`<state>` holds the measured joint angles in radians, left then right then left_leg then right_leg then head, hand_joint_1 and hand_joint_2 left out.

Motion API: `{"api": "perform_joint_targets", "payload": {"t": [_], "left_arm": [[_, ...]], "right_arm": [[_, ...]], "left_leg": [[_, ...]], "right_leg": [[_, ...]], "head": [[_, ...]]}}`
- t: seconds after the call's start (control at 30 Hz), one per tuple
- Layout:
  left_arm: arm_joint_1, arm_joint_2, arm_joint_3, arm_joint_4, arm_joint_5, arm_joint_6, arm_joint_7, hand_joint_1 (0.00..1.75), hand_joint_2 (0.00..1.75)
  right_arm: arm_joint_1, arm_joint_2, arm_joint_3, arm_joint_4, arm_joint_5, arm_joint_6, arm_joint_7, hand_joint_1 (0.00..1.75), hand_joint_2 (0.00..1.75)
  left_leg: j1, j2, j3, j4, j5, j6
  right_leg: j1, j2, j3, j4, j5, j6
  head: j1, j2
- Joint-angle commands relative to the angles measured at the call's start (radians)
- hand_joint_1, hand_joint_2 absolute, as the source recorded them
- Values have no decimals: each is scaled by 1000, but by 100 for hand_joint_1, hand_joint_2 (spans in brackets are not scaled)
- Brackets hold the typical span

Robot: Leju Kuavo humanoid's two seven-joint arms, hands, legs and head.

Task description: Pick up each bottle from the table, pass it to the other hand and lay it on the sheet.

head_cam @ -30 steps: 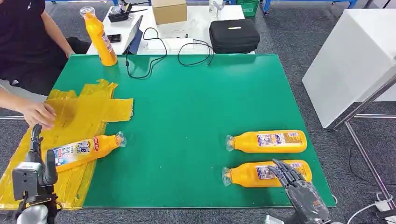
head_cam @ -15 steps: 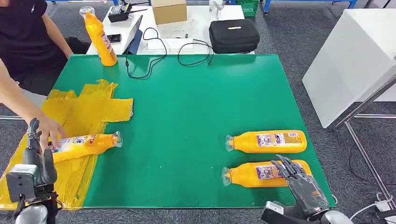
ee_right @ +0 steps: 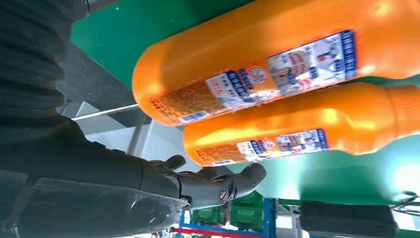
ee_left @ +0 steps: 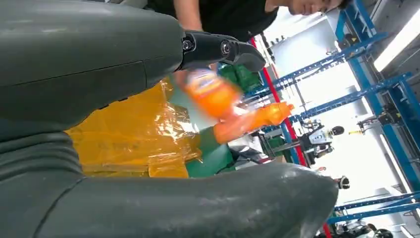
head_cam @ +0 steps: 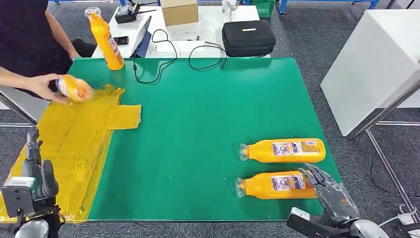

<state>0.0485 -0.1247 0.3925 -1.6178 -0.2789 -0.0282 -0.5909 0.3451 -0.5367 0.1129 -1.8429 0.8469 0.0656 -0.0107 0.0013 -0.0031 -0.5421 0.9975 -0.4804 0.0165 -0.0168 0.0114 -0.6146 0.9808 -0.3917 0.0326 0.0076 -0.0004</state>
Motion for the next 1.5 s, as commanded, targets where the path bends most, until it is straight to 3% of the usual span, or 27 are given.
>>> {"api": "perform_joint_targets", "payload": {"t": [0.03,0.53,0.6,0.63,0.7,0.73,0.77,0.83,0.9,1.37,1.4,1.43,1.5], "left_arm": [[-14,-3,7,20,18,-14,6,0,0],[-24,3,-4,31,29,-24,7,0,0],[-27,5,-3,34,40,-27,8,0,0],[-30,8,-3,35,39,-27,8,0,0],[-33,11,-3,36,40,-27,8,0,0],[-33,11,-3,36,40,-27,8,0,0],[-33,11,-2,35,44,-28,9,0,0],[-33,12,-2,35,47,-29,9,0,0],[-31,14,1,34,53,-32,8,0,0],[-31,18,18,21,95,-58,2,0,0],[-31,18,21,16,104,-65,0,0,0],[-29,16,25,9,110,-69,0,0,0],[-27,14,27,-1,113,-73,1,0,0]], "right_arm": [[-74,18,23,137,26,41,-3,0,175],[-139,26,122,272,57,67,10,0,175],[-130,-10,154,283,47,75,18,0,175],[-124,-26,162,279,46,75,18,33,175],[-122,-43,165,277,38,79,22,33,175],[-122,-43,165,277,38,79,22,45,175],[-121,-52,170,274,29,84,25,141,175],[-119,-65,179,274,21,90,31,166,175],[-117,-76,186,276,14,94,35,175,175],[-160,-94,246,344,12,118,46,173,175],[-170,-91,256,363,25,124,62,134,175],[-183,-77,267,388,44,122,71,0,175],[-196,-62,282,418,59,116,73,0,175]], "left_leg": [[1,1,3,-1,0,-1],[2,1,4,-2,0,-1],[2,1,3,-1,0,-1],[1,0,2,-1,0,-1],[1,-1,3,-1,0,-1],[2,-1,4,-1,-1,-1],[1,-1,3,-1,0,-1],[2,-1,3,-1,0,-1],[1,-2,4,-1,0,-1],[3,-2,10,-2,0,0],[2,-1,11,-1,-1,0],[3,-1,11,-2,-1,0],[3,-1,13,-2,-1,0]], "right_leg": [[2,0,3,-2,0,-1],[2,0,5,-3,1,-1],[2,0,4,-3,1,-1],[1,-1,3,-2,0,-1],[1,-2,3,-2,0,-1],[2,-2,5,-3,0,-1],[1,-2,3,-2,0,-1],[2,-2,4,-2,0,-1],[2,-2,4,-2,0,-1],[4,-4,12,-6,0,-1],[4,-2,12,-5,0,-1],[4,-3,13,-6,1,-1],[5,-2,15,-7,1,-1]], "head": [[0,0],[0,0],[0,0],[0,0],[0,0],[0,0],[0,0],[0,0],[0,0],[0,0],[0,0],[0,0],[1,0]]}}
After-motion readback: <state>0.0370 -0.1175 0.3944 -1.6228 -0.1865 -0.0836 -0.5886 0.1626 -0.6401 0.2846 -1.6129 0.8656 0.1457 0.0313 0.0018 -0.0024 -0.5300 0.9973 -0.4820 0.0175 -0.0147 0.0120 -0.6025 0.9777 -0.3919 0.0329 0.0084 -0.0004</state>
